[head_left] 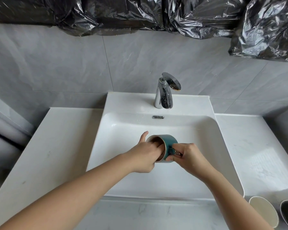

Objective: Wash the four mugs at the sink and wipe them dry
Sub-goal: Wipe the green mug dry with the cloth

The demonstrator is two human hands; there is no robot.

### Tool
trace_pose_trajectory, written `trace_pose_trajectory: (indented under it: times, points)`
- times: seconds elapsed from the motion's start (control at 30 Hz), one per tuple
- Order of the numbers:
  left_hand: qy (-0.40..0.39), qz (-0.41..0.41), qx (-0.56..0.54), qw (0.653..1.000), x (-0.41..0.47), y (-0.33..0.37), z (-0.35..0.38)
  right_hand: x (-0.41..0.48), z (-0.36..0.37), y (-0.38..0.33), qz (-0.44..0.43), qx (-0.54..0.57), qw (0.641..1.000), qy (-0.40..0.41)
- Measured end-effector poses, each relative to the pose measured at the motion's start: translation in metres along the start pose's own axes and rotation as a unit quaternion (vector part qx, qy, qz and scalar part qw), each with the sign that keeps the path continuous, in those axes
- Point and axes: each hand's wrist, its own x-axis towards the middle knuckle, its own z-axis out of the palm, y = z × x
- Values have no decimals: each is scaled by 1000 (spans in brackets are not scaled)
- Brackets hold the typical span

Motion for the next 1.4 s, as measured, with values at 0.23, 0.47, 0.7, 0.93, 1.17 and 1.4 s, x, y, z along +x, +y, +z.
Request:
trace_pose_trajectory:
  times: [0.23, 0.47, 0.7, 0.93, 1.17, 1.4]
  points:
    - [-95, -110, -259, 955, -4, 7, -5, -4, 6, 7, 3, -17, 999, -35]
    - [-125, -146, -553, 811, -10, -2, -9, -6, 5, 6, -6, -16, 1000, -17]
    - [48, -101, -292, 950, -9, -2, -9, -9, 0, 6, -41, -31, 999, 16]
    - [196, 4, -324, 926, -33, 1, -8, -9, -11, 4, -43, -8, 998, 40]
    - [30, 124, 5, 992, -24, -8, -18, -7, -8, -6, -36, 7, 999, 8]
    - [137, 191, 227, 945, -14, -29, -16, -2, -10, -10, -10, 7, 1000, 11]
